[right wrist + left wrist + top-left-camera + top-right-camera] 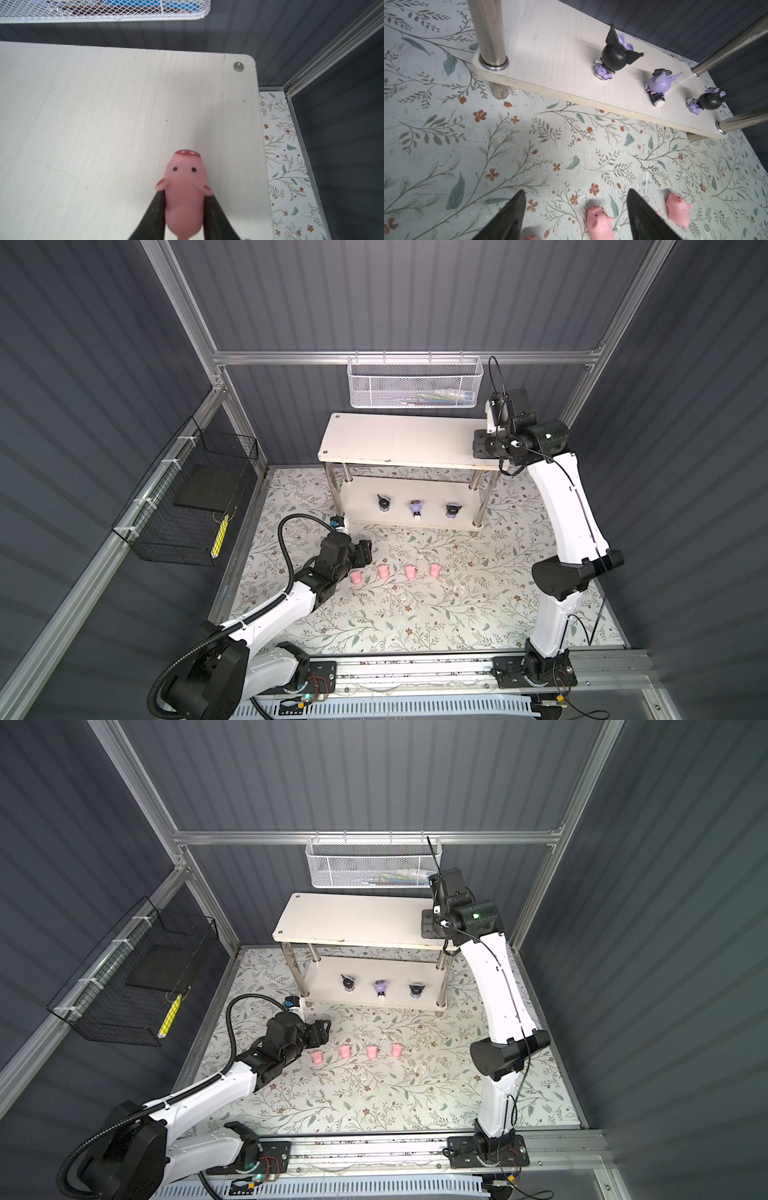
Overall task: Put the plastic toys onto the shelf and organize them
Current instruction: 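Lift the pink pig with the right gripper up over the top shelf, then lower the pig onto the top shelf's far corner and open the right gripper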
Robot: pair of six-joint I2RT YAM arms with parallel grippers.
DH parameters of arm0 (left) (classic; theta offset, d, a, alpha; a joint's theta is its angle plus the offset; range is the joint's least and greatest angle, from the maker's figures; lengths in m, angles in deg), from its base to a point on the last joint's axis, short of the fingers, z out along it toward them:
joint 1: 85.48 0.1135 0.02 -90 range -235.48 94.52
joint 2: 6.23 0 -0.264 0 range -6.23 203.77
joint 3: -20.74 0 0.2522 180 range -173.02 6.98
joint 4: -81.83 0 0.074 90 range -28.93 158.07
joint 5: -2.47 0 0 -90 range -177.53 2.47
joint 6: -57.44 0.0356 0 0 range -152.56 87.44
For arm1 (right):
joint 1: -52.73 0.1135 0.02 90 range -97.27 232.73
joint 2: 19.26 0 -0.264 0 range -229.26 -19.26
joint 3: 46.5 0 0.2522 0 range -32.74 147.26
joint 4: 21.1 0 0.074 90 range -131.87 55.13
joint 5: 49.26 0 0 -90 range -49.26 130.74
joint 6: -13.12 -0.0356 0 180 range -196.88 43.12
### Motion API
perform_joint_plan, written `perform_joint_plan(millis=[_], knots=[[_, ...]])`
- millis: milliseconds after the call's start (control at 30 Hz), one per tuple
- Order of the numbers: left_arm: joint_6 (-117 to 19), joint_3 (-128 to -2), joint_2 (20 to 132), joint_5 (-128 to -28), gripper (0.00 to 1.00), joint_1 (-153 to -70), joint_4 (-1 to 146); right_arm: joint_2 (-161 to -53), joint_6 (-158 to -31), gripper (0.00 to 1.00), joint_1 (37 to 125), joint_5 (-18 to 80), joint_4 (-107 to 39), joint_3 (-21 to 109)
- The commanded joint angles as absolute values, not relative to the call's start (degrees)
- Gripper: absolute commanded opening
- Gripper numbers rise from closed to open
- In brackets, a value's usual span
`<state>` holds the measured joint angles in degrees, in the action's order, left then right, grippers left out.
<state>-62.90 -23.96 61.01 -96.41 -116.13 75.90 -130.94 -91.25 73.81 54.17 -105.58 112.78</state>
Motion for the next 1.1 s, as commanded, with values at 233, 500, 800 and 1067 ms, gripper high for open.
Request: perform_joint_plan(millis=[233,500,800,1067], knots=[[-63.7,-23.3,62.5,-95.3,0.76,-115.9,77.7,-132.4,-92.2,0.32,72.6,53.6,-105.1,113.0],[-63.9,-23.0,62.6,-95.7,0.77,-115.8,77.8,-133.3,-92.4,0.35,72.4,53.3,-105.0,113.0],[-63.9,-23.0,63.2,-95.4,0.77,-115.8,78.3,-133.4,-92.4,0.38,72.1,52.9,-104.4,113.3],[-63.9,-23.1,63.1,-95.3,0.77,-115.9,78.2,-133.0,-92.3,0.44,72.0,52.5,-104.3,113.7]])
